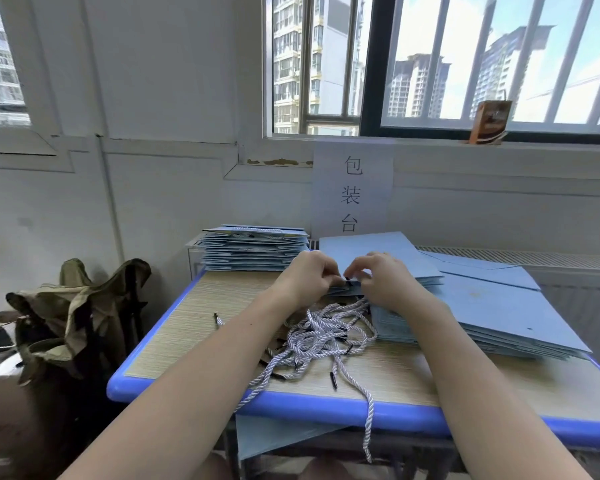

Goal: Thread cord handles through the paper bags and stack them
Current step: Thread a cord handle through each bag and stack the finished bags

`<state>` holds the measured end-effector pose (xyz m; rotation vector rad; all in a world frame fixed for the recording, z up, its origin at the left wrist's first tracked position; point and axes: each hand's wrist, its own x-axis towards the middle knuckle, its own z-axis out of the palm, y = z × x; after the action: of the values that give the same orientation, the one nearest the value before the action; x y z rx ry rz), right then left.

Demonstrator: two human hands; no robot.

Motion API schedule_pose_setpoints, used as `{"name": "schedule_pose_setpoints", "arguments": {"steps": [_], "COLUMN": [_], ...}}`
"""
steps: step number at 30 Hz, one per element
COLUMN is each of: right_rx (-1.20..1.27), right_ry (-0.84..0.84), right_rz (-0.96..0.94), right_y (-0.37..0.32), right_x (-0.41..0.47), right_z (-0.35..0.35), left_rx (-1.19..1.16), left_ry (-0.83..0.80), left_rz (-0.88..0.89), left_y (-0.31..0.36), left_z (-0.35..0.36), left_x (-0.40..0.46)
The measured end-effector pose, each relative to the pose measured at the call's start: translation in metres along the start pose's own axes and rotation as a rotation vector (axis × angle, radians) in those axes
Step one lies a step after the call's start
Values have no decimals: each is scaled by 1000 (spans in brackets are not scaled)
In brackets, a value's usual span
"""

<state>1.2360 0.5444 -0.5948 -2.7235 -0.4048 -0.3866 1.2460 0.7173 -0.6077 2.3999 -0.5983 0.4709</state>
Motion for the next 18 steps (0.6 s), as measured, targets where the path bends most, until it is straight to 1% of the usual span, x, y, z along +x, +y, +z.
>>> {"name": "schedule_pose_setpoints", "arguments": {"steps": [3, 6, 10, 18], "right_rx": [86, 83, 25, -93], "right_ry": [-41, -38, -62, -10], "right_rz": [14, 21, 36, 37], "right_y": [0, -1, -2, -9], "right_x": [-6, -7, -5, -5], "right_z": [-3, -5, -6, -5], "left_rx": [36, 60, 85, 109], "left_ry": [18, 49, 76, 175], "left_rz": [8, 16, 11, 4], "left_y": [0, 1, 1, 0], "left_z": [1, 1, 2, 5], "left_x": [0, -1, -1, 0]}}
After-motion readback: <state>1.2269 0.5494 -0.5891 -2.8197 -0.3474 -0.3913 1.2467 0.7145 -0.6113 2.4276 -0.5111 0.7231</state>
